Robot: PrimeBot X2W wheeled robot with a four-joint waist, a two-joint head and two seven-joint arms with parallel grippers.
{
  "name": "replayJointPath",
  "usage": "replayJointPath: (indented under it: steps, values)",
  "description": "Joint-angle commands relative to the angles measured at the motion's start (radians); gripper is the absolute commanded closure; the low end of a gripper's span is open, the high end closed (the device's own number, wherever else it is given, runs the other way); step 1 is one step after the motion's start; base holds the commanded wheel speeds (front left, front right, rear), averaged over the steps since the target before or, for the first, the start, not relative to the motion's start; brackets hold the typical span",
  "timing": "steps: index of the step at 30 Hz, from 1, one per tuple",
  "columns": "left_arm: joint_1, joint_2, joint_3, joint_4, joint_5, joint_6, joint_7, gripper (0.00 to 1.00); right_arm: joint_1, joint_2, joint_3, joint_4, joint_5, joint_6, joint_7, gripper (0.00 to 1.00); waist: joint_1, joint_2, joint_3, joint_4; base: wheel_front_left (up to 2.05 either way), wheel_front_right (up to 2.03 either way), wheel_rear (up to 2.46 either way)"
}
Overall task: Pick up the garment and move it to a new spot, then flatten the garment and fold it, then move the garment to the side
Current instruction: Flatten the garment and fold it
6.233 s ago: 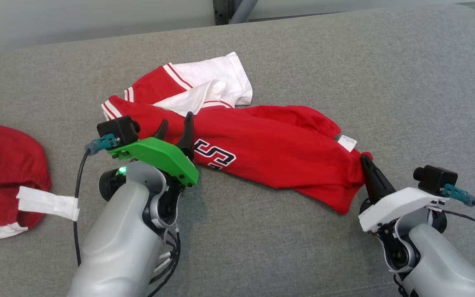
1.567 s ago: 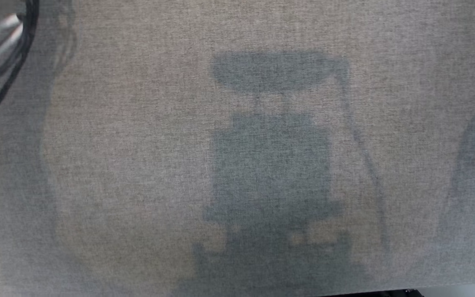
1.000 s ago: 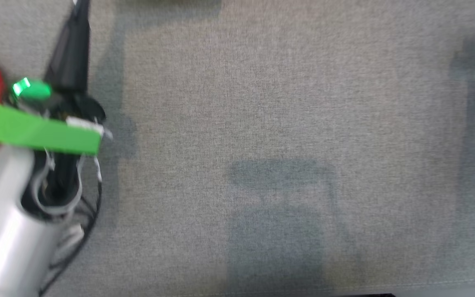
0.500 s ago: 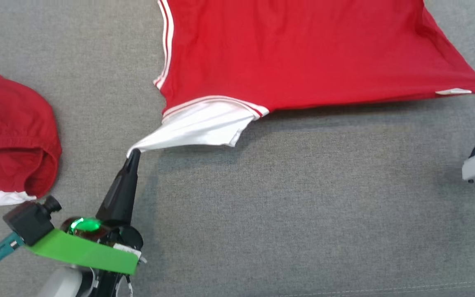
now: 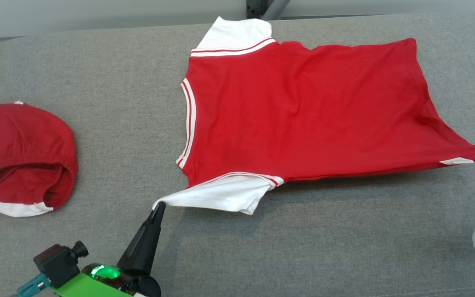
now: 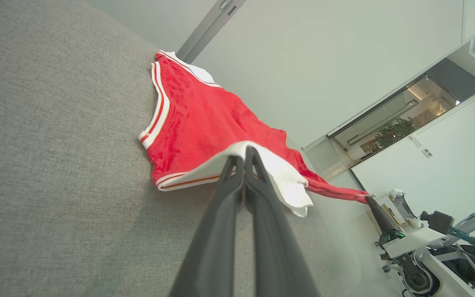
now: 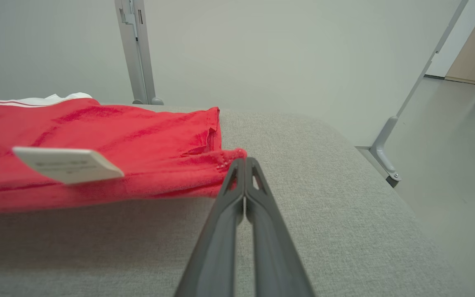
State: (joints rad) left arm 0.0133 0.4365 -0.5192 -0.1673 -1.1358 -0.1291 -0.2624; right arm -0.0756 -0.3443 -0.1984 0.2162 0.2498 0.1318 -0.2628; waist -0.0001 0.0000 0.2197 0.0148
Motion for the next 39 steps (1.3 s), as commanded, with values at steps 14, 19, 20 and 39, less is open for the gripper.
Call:
replayJointPath:
  steps: [14,19,20,39]
  values:
    - [-0.357,-0.071,-0.057,0.240,0.074,-0.003,0.016,1.00,-0.230,0.005,0.104,0.248,-0.097,-0.002,-0.004,1.00,0.0001,0.0000,0.035,-0.022,0.00,0.00,0.00]
    - [-0.510,-0.109,-0.100,0.374,0.115,-0.003,0.014,1.00,-0.339,0.019,0.096,0.337,-0.125,-0.002,-0.004,1.00,0.0001,0.0000,0.082,-0.025,0.00,0.00,0.00]
    - [-0.537,-0.115,-0.106,0.399,0.121,-0.003,0.013,1.00,-0.356,0.022,0.095,0.353,-0.132,-0.002,-0.004,1.00,0.0001,0.0000,0.093,-0.026,0.00,0.00,0.00]
    - [-0.566,-0.175,-0.039,0.523,0.137,-0.003,-0.002,0.00,-0.395,0.071,0.037,0.284,-0.145,-0.002,-0.004,0.00,0.0001,0.0000,0.161,-0.035,0.00,0.00,0.00]
